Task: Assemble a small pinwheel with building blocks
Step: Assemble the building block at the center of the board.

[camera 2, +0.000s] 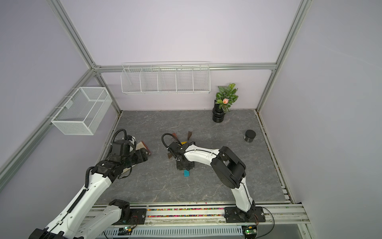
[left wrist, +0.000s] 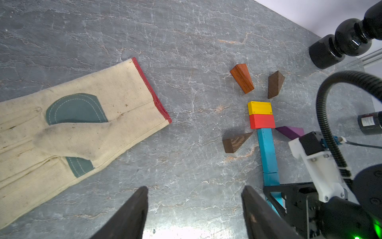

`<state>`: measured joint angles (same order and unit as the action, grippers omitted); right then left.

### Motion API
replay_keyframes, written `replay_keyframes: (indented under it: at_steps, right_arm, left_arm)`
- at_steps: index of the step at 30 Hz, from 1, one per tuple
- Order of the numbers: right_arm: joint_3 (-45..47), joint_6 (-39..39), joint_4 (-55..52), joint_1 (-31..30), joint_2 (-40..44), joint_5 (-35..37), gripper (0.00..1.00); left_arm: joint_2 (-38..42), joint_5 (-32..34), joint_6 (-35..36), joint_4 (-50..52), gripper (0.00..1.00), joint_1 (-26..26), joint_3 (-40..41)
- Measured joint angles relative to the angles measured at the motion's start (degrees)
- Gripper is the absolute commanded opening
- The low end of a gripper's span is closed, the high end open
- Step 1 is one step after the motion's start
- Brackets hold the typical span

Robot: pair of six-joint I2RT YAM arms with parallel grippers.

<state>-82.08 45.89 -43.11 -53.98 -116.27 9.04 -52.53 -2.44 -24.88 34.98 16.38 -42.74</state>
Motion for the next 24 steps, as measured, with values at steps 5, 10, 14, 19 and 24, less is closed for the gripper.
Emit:
replay_keyframes:
  at_steps: [5,10,14,19,24]
  right_arm:
    - [0.0,0.2,0.1,0.0,0.0,0.0,0.4]
    - [0.0,0.2,0.3,0.0,0.0,0.0,0.44]
    - [0.0,0.2,0.4,0.0,0.0,0.0,0.46]
    - [0.0,0.1,0.3,0.0,0.1,0.4,0.48]
    - [0.8,-0.5,-0.4,0.0,3.4,2.5,0.54]
  left_arm:
    - [0.0,0.0,0.0,0.0,0.74,0.0,0.0]
    - [0.0,0.0,0.0,0.0,0.74,0.0,0.0]
    - [0.0,0.0,0.0,0.0,0.74,0.0,0.0]
    - [0.0,0.0,0.0,0.0,0.74,0.0,0.0]
    - [0.3,0.6,0.0,-0.2,0.74,0.0,0.0]
